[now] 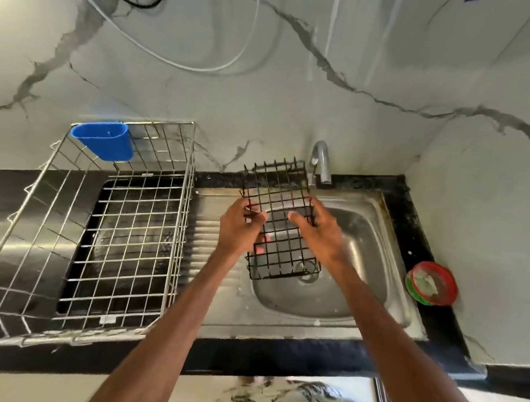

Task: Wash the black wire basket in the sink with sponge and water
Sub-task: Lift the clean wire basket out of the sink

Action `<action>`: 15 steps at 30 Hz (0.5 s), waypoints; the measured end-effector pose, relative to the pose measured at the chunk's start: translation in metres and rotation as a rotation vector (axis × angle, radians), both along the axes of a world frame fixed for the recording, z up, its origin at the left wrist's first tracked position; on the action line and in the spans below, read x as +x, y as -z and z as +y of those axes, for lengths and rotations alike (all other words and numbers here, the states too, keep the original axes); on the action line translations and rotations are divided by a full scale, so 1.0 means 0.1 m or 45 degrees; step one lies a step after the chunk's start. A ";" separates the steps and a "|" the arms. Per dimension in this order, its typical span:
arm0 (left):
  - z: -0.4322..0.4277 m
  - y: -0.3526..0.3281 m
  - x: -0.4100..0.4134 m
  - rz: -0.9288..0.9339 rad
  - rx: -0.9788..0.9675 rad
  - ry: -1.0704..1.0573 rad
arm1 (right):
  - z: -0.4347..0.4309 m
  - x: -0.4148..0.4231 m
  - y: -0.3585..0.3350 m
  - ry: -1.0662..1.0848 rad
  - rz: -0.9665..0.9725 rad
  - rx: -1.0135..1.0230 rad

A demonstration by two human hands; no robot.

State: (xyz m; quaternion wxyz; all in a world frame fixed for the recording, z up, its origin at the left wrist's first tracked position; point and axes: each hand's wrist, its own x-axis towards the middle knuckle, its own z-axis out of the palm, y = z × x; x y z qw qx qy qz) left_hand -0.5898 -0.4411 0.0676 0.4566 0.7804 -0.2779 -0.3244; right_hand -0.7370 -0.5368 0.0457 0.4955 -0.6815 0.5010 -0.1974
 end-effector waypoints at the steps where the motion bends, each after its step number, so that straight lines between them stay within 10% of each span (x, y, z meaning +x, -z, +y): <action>1: 0.03 0.02 -0.04 0.052 0.031 -0.026 | 0.02 -0.01 0.05 -0.020 0.054 0.079; 15: 0.16 0.22 0.04 -0.040 0.001 -0.017 | 0.12 0.03 0.11 -0.030 0.068 0.047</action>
